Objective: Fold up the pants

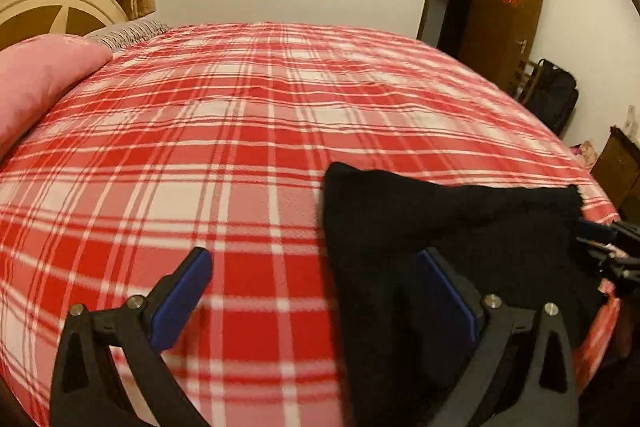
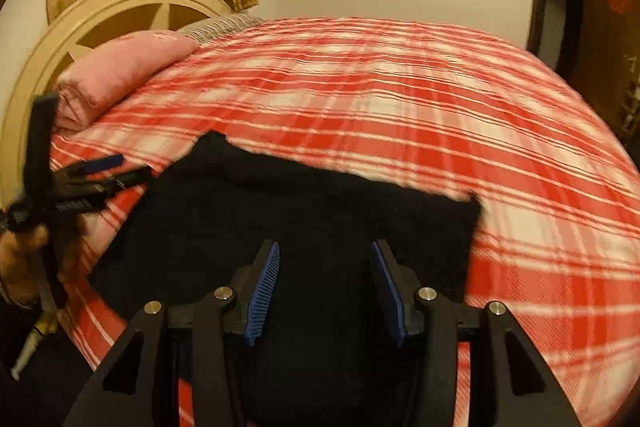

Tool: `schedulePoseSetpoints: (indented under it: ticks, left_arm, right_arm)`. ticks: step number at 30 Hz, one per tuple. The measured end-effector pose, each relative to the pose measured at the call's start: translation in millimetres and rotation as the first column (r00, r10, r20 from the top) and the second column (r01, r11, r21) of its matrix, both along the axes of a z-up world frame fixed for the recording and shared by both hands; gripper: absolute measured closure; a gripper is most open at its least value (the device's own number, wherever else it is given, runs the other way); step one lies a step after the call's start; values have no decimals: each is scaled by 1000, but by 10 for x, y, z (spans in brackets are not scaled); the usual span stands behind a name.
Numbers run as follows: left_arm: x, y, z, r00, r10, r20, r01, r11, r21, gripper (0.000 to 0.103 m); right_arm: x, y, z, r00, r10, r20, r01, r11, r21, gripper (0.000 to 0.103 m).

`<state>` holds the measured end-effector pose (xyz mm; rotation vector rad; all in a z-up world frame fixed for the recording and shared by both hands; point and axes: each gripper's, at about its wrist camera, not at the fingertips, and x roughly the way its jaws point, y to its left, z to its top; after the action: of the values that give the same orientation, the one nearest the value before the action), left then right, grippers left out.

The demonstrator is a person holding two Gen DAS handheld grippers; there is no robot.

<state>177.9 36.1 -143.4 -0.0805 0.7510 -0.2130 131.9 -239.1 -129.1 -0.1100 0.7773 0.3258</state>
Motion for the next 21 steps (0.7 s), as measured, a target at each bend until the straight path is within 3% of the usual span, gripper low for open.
schedulePoseSetpoints:
  ticks: [4,6,8,10,13,18,20,21]
  left_arm:
    - [-119,-209,-88,998,-67,-4,67,997,23,0]
    - [-94,-347,-211,996,-82,-41,85,993,83,0]
    - [-80,-422,-325,994,-90,-68,97,988,117,0]
    - [-95,-390,-314,995,-79,-58,85,991,102,0]
    - [-168,-335,-230,997,-66,-50,71,992,104,0]
    - [-422,-270,-178,998,-61,-12,62,994,94,0]
    - [-478,-315,-222,997,-77,-13,78,991,106,0]
    - [-481,-340,-242,996,-83,-15,84,990,116,0]
  right_arm:
    - [-202,-200,-126,999,-24,-27,24,999,-25,54]
    - [-189,-298,-269,997,-50,-65,47,998,-44,53]
    - [-142,-463,-372,993,-71,-98,75,997,36,39]
    - [-105,-566,-409,988,-91,-124,102,991,86,33]
    - [-185,-585,-355,989,-101,-107,112,989,102,33]
    - [-507,-587,-154,995,-100,1,99,989,106,34]
    - [-587,-585,-144,997,-81,-5,81,992,99,49]
    - [-595,-580,-169,997,-78,-19,80,993,87,51]
